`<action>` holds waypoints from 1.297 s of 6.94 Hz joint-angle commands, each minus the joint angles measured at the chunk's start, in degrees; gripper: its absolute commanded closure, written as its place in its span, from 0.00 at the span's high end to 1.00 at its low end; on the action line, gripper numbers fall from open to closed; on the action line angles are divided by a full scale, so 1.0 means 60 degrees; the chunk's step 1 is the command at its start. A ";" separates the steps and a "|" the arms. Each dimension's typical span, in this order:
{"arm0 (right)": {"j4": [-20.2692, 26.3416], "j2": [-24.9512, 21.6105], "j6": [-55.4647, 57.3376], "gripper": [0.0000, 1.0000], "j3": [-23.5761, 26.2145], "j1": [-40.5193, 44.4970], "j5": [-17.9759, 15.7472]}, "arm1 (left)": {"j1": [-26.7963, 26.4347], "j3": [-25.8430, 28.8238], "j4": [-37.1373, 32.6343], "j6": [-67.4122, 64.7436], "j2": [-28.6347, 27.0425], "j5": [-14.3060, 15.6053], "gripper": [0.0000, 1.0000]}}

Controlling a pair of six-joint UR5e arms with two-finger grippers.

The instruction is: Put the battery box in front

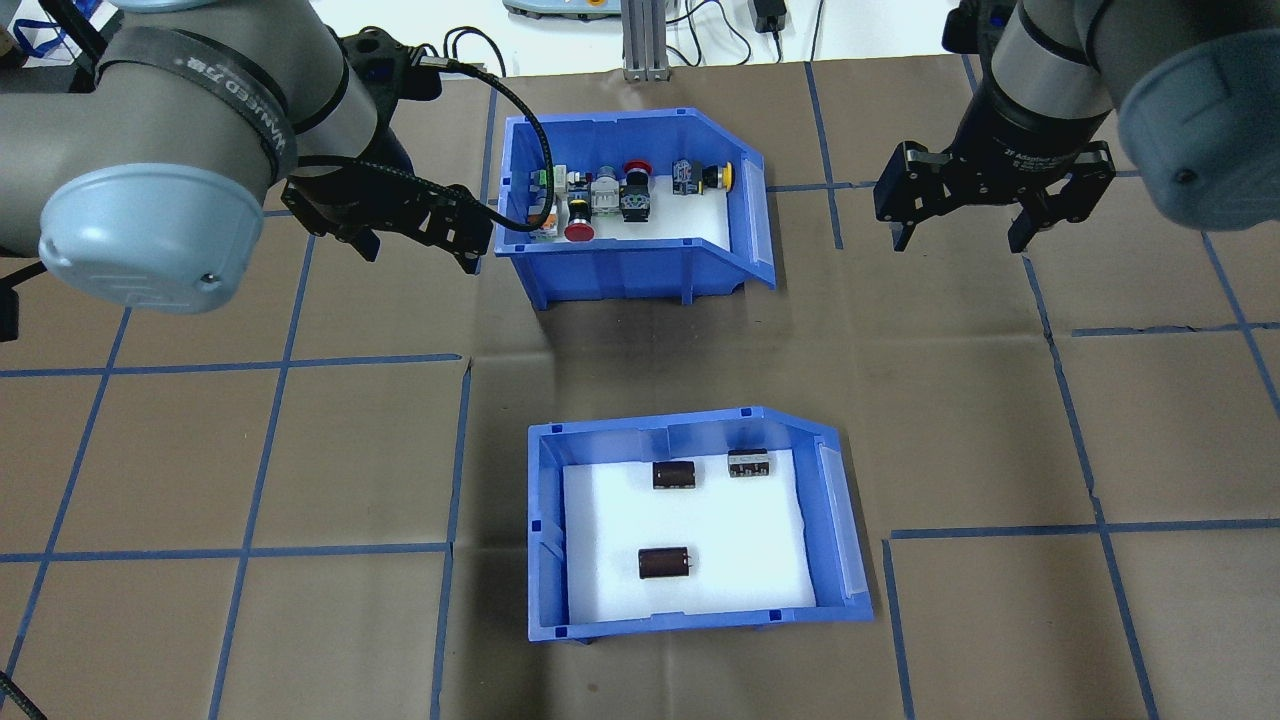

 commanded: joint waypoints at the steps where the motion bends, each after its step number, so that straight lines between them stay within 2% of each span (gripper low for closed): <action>1: 0.0019 -0.0001 -0.0043 1.00 0.0000 -0.0003 0.0065 | 0.0000 0.0000 0.0000 0.0044 -0.0001 0.0000 0.99; 7: -0.0010 -0.0059 -0.0058 1.00 -0.0072 0.0041 0.0006 | 0.0000 -0.0190 0.0101 0.0118 0.0204 0.0000 0.99; 9: -0.0186 0.0304 -0.0581 1.00 -0.0189 0.0070 0.0006 | 0.0000 -0.0293 0.0234 0.0132 0.0219 0.0000 0.99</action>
